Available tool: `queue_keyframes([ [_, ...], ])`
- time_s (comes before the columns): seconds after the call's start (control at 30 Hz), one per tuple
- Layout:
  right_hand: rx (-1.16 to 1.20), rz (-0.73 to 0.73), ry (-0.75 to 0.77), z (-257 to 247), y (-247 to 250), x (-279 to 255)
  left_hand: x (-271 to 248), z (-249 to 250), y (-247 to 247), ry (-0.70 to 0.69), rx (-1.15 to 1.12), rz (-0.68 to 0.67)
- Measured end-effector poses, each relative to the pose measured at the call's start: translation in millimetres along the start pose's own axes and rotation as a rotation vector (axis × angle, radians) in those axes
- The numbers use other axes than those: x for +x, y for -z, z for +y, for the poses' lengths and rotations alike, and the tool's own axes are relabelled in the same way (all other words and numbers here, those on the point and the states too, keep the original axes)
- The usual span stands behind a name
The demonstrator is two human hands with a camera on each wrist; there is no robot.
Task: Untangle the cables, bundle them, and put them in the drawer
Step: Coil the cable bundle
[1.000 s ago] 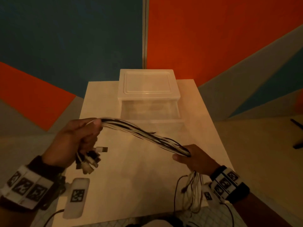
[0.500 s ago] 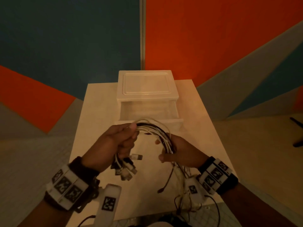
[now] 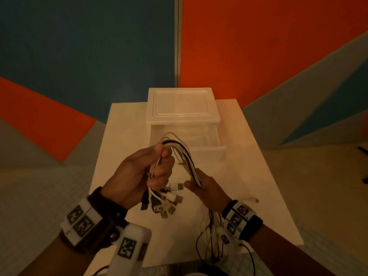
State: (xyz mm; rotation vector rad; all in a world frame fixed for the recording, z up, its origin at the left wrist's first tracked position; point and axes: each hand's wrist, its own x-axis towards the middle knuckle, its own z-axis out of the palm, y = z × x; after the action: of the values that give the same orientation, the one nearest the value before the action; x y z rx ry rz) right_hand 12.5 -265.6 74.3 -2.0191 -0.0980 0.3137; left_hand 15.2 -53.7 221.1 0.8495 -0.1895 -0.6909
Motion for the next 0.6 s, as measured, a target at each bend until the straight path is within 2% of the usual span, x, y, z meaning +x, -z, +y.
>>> queue_keyframes([
  [0.07,-0.024,-0.012,0.003,4.9,-8.5,-9.8,3.5,-0.4,2.7,-0.066,0.015,0.011],
  [0.13,-0.033,-0.034,0.027,6.0,-16.3,-19.7,8.0,-2.4,6.7,-0.111,-0.018,-0.035],
  [0.27,-0.234,-0.166,-0.072,11.1,-27.3,-29.9,15.4,-9.8,17.5,-0.19,-0.017,0.053],
  [0.33,-0.279,-0.229,-0.049,8.6,-28.2,-33.1,18.4,-14.4,20.8,-0.222,-0.032,0.102],
  [0.47,-0.273,-0.322,0.029,-2.9,-25.2,-41.4,27.0,-17.2,20.4,-0.279,-0.023,0.305],
  [0.53,-0.282,-0.369,0.043,-8.0,-22.6,-45.0,31.8,-20.0,24.7,-0.294,0.06,0.444],
  [0.6,-0.276,-0.42,0.027,-12.7,-20.4,-48.1,35.5,-23.4,27.4,-0.316,0.184,0.503],
])
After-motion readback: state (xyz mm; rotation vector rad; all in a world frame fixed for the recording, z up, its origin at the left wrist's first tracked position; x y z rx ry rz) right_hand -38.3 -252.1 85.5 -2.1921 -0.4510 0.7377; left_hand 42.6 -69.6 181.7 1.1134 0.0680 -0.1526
